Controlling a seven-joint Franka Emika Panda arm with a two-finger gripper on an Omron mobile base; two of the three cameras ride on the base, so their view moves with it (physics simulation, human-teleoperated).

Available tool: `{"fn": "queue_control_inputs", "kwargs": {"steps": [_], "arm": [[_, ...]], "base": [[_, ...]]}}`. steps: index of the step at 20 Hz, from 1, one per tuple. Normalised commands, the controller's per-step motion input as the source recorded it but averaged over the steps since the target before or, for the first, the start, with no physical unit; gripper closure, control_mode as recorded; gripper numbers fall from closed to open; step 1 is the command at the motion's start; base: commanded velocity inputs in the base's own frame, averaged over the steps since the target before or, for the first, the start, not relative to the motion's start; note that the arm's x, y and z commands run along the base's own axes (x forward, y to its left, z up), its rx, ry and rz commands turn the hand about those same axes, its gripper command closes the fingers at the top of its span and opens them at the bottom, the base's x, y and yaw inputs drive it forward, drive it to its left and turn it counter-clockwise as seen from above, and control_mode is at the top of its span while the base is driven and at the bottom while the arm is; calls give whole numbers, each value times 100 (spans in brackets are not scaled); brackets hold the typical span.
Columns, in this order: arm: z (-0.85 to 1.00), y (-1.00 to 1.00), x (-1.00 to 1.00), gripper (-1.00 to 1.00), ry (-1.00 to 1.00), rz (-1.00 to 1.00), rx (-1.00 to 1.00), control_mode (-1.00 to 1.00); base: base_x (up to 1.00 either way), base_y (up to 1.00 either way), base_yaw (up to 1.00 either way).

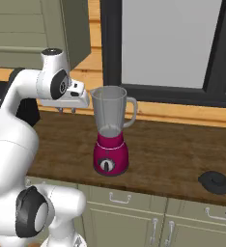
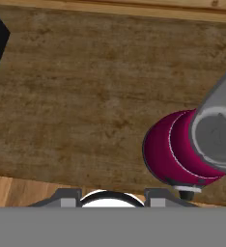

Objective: Close the lid blender by securely placing the lid on top.

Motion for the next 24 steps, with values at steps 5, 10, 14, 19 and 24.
{"fn": "queue_control_inputs", "kwargs": {"steps": [5,10,14,19,24], "arm": [[0,0,0,-100,0,0,0,100],[0,0,0,-100,0,0,0,100],[0,0,0,-100,0,0,0,100],[0,0,0,-100,0,0,0,100],[0,0,0,-100,0,0,0,100]], "base": [[-32,-4,-1],[-45,-70,-8],[-2,-98,-8],[12,-95,-3],[44,-20,0]]}}
